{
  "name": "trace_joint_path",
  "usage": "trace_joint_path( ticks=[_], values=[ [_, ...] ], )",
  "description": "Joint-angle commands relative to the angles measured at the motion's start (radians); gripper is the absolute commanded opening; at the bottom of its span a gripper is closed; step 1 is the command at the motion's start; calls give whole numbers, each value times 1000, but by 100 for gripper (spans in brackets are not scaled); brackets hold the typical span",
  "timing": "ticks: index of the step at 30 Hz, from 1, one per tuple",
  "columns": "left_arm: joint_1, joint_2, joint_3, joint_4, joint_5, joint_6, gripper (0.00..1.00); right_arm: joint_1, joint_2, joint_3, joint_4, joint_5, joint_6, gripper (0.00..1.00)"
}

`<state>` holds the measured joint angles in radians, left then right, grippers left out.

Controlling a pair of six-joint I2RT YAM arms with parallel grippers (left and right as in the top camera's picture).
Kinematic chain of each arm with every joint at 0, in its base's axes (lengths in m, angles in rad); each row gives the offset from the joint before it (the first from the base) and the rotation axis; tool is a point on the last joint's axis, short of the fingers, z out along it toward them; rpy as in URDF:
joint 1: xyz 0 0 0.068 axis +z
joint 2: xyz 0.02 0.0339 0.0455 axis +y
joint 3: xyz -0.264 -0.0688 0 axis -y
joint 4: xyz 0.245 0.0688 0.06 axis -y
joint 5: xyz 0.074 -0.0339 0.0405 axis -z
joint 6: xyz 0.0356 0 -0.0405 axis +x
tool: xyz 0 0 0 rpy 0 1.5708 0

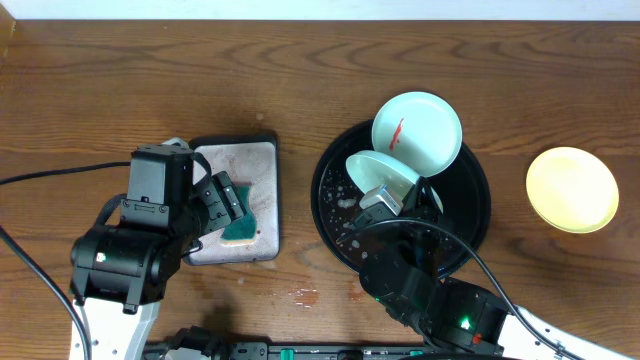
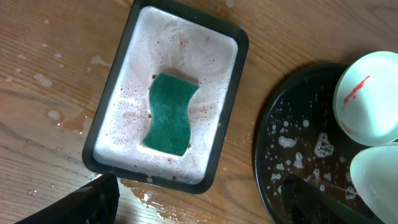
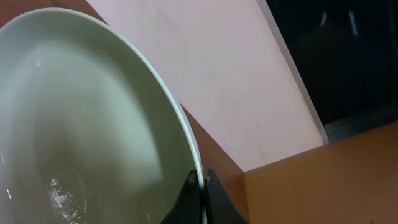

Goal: Clean dirty plates on tray and stack at the side
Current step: 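Carry the plate right and set it on the yellow plate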

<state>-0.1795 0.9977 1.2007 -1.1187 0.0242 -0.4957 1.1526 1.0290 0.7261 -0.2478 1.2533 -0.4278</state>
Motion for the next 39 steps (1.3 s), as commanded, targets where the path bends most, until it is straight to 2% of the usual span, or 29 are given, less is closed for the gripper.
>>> trace_joint_path(
  ticks=[1, 4, 9, 13, 16, 18, 22, 26, 28, 30, 33, 39],
  values=[
    [4, 1, 8, -2, 2, 9, 84, 8, -1, 7, 5, 29, 1, 1],
    [4, 1, 8, -2, 2, 9, 84, 3, -1, 7, 5, 29, 23, 1],
    [4, 1, 8, -2, 2, 9, 84, -29, -1, 7, -15, 29, 171, 1],
    [4, 1, 8, -2, 2, 9, 84, -89, -1, 6, -108, 12, 443, 1],
    [4, 1, 8, -2, 2, 9, 84, -196, 3, 6, -233, -83, 639, 1],
    [4, 1, 8, -2, 2, 9, 84, -310, 5, 6, -293, -242, 710, 1],
    [4, 1, 8, -2, 2, 9, 84, -593, 3, 7, -317, -733, 784, 1],
    [4, 1, 8, -2, 2, 9, 84, -922, -4, 8, -280, -1224, 793, 1],
    [4, 1, 8, -2, 2, 9, 84, -1104, -2, 8, -262, -1394, 790, 1],
    [4, 1, 8, -2, 2, 9, 84, -1278, 5, 8, -251, -1478, 791, 1],
    [4, 1, 8, -2, 2, 9, 84, -1535, 39, 8, -230, -1486, 826, 1],
    [4, 1, 8, -2, 2, 9, 84, -1870, 200, 8, -163, -1485, 967, 1]
  ],
)
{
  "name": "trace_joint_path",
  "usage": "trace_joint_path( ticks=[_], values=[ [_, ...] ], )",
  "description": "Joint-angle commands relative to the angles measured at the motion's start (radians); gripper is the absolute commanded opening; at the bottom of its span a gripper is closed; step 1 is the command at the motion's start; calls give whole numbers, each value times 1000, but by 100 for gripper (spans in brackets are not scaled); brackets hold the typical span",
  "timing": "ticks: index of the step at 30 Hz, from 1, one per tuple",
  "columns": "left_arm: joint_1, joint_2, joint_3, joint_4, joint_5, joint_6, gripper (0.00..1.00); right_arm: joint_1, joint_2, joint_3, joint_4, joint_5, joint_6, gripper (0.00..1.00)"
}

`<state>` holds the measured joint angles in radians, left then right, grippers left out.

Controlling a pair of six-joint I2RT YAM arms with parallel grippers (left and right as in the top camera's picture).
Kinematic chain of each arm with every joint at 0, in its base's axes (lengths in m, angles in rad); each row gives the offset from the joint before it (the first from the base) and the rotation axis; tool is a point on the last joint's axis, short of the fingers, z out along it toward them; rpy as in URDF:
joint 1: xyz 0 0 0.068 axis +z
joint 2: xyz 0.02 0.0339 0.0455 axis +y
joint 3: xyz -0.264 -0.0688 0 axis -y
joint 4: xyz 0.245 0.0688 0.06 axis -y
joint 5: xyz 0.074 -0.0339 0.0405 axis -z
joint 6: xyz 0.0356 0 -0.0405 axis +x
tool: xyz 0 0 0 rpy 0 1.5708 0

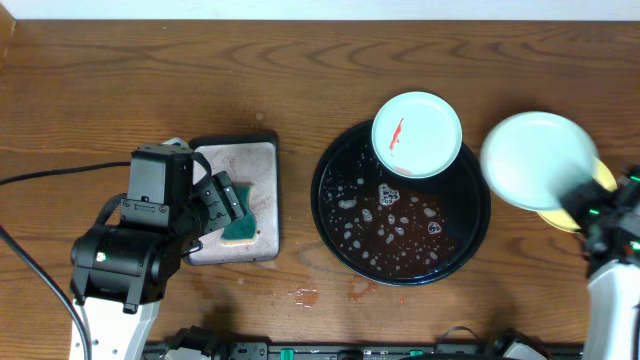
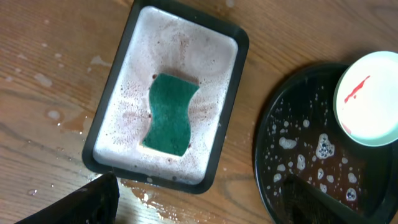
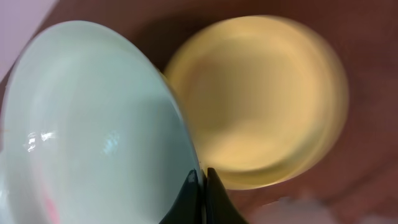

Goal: Clean dirty plates on tray and stack at the side
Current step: 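Carry the plate right and set it on the yellow plate, then grasp the red-streaked plate rim with right gripper, drag to tray center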

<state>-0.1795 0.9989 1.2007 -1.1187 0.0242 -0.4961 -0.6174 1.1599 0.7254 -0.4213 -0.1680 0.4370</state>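
My right gripper [image 3: 201,180] is shut on the rim of a pale green plate [image 1: 535,160], holding it in the air over the yellow plate [image 3: 261,99] at the table's right side. A second pale green plate [image 1: 417,134] with a red smear rests on the far rim of the round black tray [image 1: 400,245], which is wet with suds. My left gripper [image 2: 199,205] hangs open above the table between the sponge pan and the tray, holding nothing. The green sponge [image 2: 170,114] lies in the foamy rectangular pan [image 2: 227,118].
Spilled water [image 1: 305,295] marks the wood in front of the pan and tray. The yellow plate [image 1: 600,185] peeks out from under the held plate near the right edge. A black cable [image 1: 50,178] runs off to the left.
My right arm has carried the pale green plate from over the black tray to the right, above the yellow plate. The left arm, sponge and smeared plate have not moved.
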Motion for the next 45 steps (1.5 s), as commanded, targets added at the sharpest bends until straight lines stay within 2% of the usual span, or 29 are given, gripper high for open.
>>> trace_joint_path(
  ticks=[1, 6, 7, 8, 9, 13, 16, 21, 25, 27, 29, 35, 42, 44, 45],
  values=[
    [4, 0, 8, -2, 2, 10, 84, -134, 106, 8, 19, -56, 120, 1],
    [4, 0, 8, -2, 2, 9, 84, -222, 274, 8, 88, 13, 168, 1],
    [4, 0, 8, -2, 2, 10, 84, -227, 307, 8, 127, 5, 136, 6],
    [4, 0, 8, -2, 2, 10, 84, -225, 319, 9, 154, -23, 77, 21],
    [4, 0, 8, -2, 2, 10, 84, -220, 322, 10, 170, -61, 29, 30],
    [4, 0, 8, -2, 2, 10, 84, -159, 308, 47, 167, -231, 18, 35],
    [4, 0, 8, -2, 2, 10, 84, -55, 288, 94, 134, -278, 11, 39],
    [4, 0, 8, -2, 2, 10, 84, 238, 270, 175, 72, -239, -161, 41],
    [4, 0, 8, -2, 2, 10, 84, 473, 283, 178, 110, -53, -349, 49],
    [4, 0, 8, -2, 2, 10, 84, 552, 306, 178, 140, 48, -431, 58],
    [4, 0, 8, -2, 2, 10, 84, 615, 352, 178, 188, 124, -487, 61],
    [4, 0, 8, -2, 2, 10, 84, 654, 542, 178, 379, 138, -497, 59],
    [4, 0, 8, -2, 2, 10, 84, 652, 644, 178, 443, 134, -443, 40],
    [4, 0, 8, -2, 2, 10, 84, 652, 663, 178, 437, 134, -401, 34],
    [4, 0, 8, -2, 2, 10, 84, 652, 671, 178, 432, 134, -383, 27]
  ],
)
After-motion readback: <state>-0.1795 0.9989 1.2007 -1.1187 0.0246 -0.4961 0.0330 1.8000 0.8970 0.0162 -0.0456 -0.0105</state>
